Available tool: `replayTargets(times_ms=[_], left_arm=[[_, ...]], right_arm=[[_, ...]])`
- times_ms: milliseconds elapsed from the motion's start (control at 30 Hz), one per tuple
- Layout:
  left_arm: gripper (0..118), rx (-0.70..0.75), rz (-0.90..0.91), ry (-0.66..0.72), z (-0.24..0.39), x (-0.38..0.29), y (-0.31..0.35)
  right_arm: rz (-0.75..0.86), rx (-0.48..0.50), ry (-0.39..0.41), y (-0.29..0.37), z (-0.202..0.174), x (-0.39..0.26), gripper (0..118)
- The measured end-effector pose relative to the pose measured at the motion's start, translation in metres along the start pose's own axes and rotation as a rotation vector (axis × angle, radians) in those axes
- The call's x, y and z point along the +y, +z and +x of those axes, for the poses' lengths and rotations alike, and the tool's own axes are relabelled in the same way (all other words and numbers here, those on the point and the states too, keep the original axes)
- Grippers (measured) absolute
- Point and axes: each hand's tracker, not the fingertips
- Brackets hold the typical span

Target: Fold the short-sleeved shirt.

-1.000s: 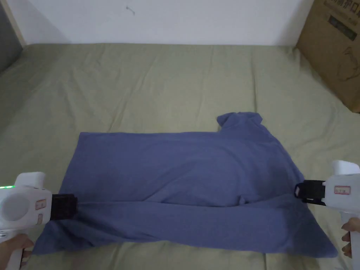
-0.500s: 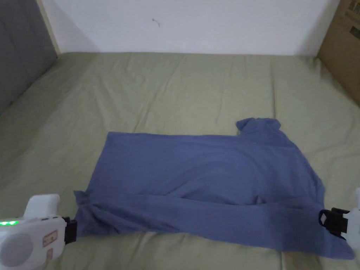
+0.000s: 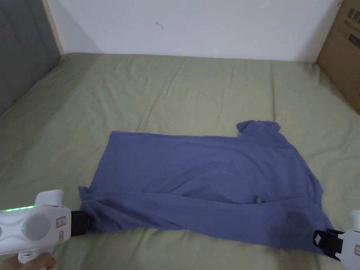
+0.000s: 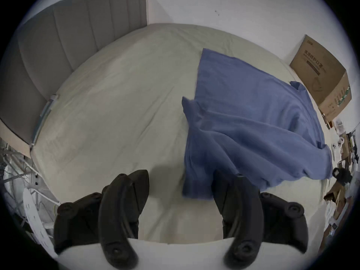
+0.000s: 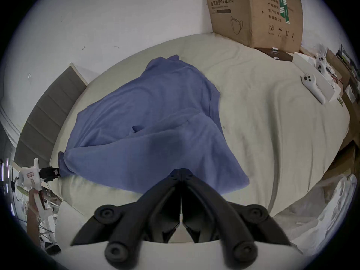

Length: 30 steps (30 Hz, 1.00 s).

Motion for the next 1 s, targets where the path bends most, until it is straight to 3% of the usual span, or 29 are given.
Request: replayTargets(times_ms=[67,133,200,267,300,333,367,400,433,467,567,667,700,733,767,800,833,867,1000], left_arm=[[72,0.019,-0.024,-0.009,0.010,-0.001,-0.007],[56,0.044,0.004,-0.080,0.018,-0.004,-0.001],[51,0.033,0.021,-0.100,0.021,-0.007,0.002],[11,0.052,0.020,-0.113,0.019,-0.005,0.002],[4,0.044,0.011,-0.104,0.021,-0.002,0.003],[4,0.043,0.003,-0.096,0.023,0.000,0.005],[3,0.041,0.001,-0.098,0.021,0.002,0.006],[3,0.037,0.006,-0.100,0.021,0.002,0.009],[3,0.032,0.009,-0.099,0.022,0.001,0.011],[3,0.028,0.010,-0.101,0.022,0.000,0.015],[3,0.010,0.019,-0.092,0.016,0.002,0.021],[3,0.000,0.022,-0.078,0.014,0.005,0.022],[3,0.000,0.020,-0.078,0.014,0.005,0.022],[3,0.002,0.020,-0.080,0.015,0.005,0.022],[3,0.002,0.019,-0.086,0.015,0.006,0.021],[3,0.004,0.014,-0.092,0.017,0.006,0.022],[3,0.010,0.018,-0.098,0.018,0.005,0.023],[3,0.009,0.021,-0.100,0.017,0.006,0.023],[3,-0.007,0.049,-0.078,0.012,0.010,0.034]], right_arm=[[-0.009,-0.015,-0.005,-0.002,0.003,-0.002,0],[-0.018,-0.036,-0.017,-0.004,0.008,-0.004,0],[-0.024,-0.037,-0.029,-0.004,0.012,-0.007,0],[-0.028,-0.041,-0.038,-0.005,0.015,-0.007,0],[-0.029,-0.043,-0.040,-0.004,0.015,-0.008,0],[-0.026,-0.043,-0.044,-0.003,0.015,-0.007,2],[-0.016,-0.045,-0.044,-0.002,0.016,-0.006,13],[-0.007,-0.046,-0.041,-0.001,0.017,-0.004,38],[-0.007,-0.047,-0.038,-0.001,0.017,-0.001,83],[-0.011,-0.046,-0.036,-0.003,0.018,0.003,100],[0.016,-0.080,-0.035,-0.013,0.024,0.016,99],[-0.064,-0.068,-0.069,-0.043,0.038,0.022,93],[-0.109,-0.061,-0.074,-0.057,0.041,0.020,79],[-0.185,-0.100,-0.061,-0.071,0.039,0.016,74],[-0.181,-0.189,0.025,-0.072,0.032,0.014,70],[-0.136,-0.170,0.085,-0.060,0.020,0.019,59],[-0.150,-0.176,0.115,-0.053,0.012,0.023,20],[-0.137,-0.156,0.169,-0.046,0.006,0.026,8],[-0.108,-0.120,0.113,-0.030,-0.003,0.031,8]])
